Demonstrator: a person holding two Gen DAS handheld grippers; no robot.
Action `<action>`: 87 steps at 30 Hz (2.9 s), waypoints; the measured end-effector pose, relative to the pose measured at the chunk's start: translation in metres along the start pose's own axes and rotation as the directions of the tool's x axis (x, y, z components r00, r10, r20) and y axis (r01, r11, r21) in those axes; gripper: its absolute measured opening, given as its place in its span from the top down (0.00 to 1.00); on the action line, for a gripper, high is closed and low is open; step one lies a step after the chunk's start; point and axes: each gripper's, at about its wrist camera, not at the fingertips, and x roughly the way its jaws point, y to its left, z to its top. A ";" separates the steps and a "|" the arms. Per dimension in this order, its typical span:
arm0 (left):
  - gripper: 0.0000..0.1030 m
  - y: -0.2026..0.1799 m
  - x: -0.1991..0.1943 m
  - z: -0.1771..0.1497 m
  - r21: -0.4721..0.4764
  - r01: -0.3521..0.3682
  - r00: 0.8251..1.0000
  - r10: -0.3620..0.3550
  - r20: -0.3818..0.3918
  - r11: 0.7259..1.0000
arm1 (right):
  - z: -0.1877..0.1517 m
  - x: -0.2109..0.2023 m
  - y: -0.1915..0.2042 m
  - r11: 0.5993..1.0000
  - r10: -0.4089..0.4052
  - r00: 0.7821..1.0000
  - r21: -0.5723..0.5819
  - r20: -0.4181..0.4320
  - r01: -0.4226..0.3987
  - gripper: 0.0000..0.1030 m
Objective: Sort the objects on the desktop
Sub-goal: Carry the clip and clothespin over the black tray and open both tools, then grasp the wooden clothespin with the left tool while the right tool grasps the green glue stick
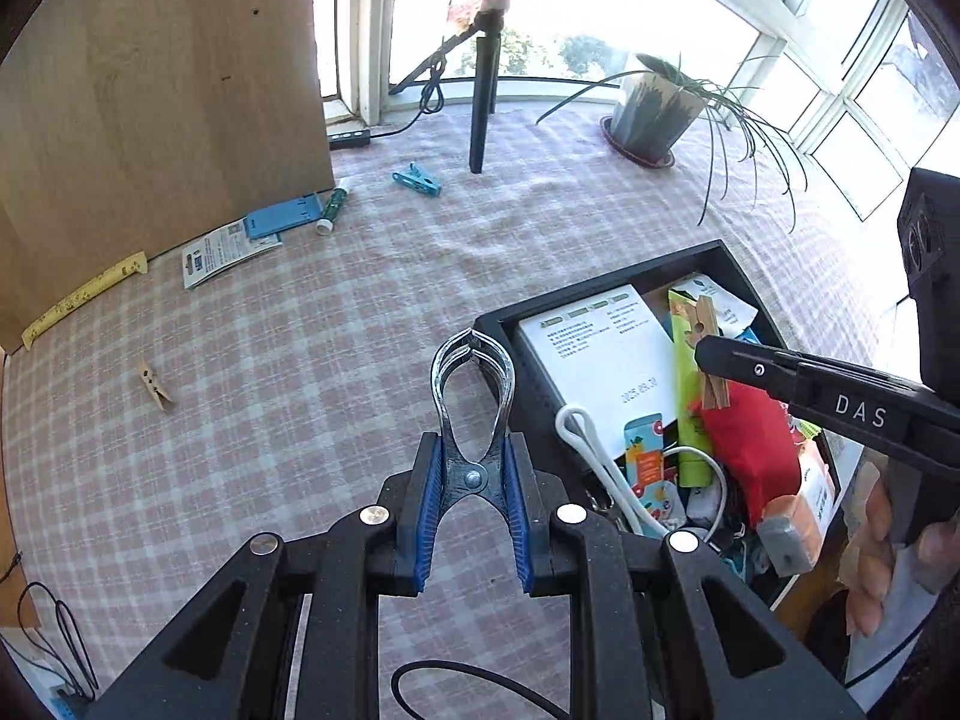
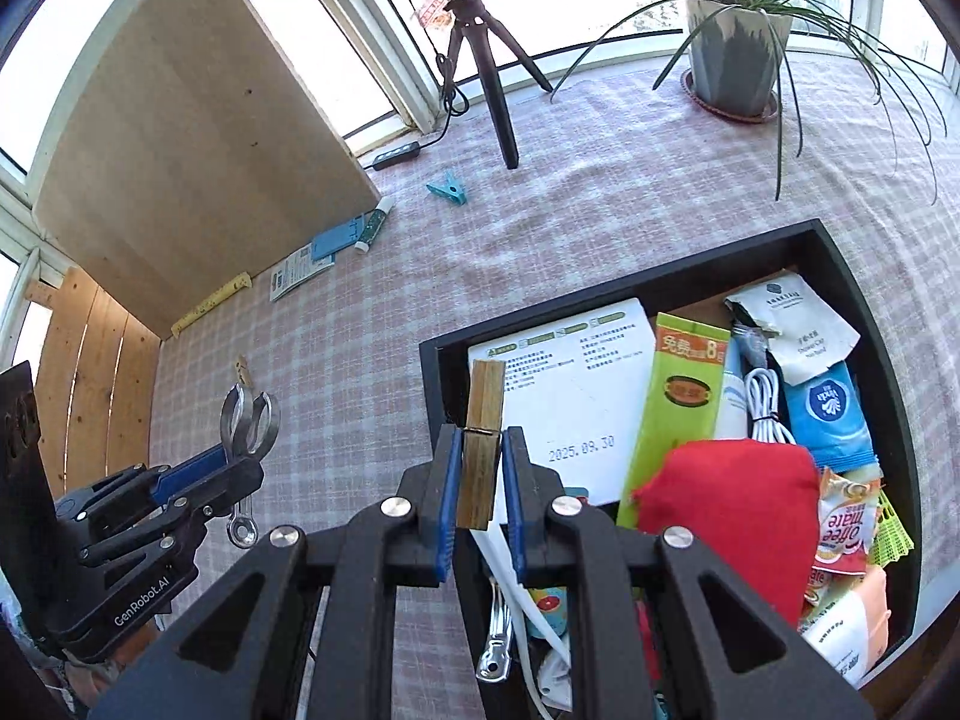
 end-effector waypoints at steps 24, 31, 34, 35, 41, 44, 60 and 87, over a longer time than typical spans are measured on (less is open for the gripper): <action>0.44 -0.169 0.025 0.032 0.175 0.072 0.997 -0.076 0.018 0.982 | 0.015 -0.057 -0.140 0.987 -0.058 0.996 0.157 0.071 0.046 0.69; 0.47 -0.147 0.024 0.031 0.137 0.045 0.999 -0.047 0.008 0.990 | 0.019 -0.055 -0.132 0.991 -0.036 0.997 0.134 0.066 0.027 0.69; 0.51 -0.130 0.023 0.030 0.109 0.035 0.999 -0.034 -0.005 0.993 | 0.021 -0.050 -0.123 0.992 -0.012 0.998 0.128 0.055 0.004 0.68; 0.51 -0.124 0.023 0.030 0.102 0.025 1.000 -0.024 -0.007 0.994 | 0.022 -0.048 -0.118 0.992 0.002 0.999 0.125 0.050 -0.008 0.67; 0.52 -0.074 0.018 0.029 0.053 -0.027 1.000 0.028 -0.014 0.998 | 0.028 -0.034 -0.084 0.996 0.036 0.999 0.087 0.028 -0.039 0.65; 0.52 -0.039 0.018 0.031 0.003 -0.051 0.998 0.051 -0.029 0.999 | 0.034 -0.027 -0.062 0.997 0.045 0.999 0.065 0.020 -0.047 0.65; 0.56 0.154 0.027 0.036 -0.268 -0.190 0.980 0.165 -0.111 0.945 | 0.088 0.053 0.053 0.998 0.059 0.997 -0.032 -0.053 -0.060 0.64; 0.65 0.284 0.104 0.040 -0.466 -0.229 0.967 0.144 -0.210 0.855 | 0.180 0.264 0.139 0.998 -0.045 0.977 -0.056 -0.209 0.034 0.65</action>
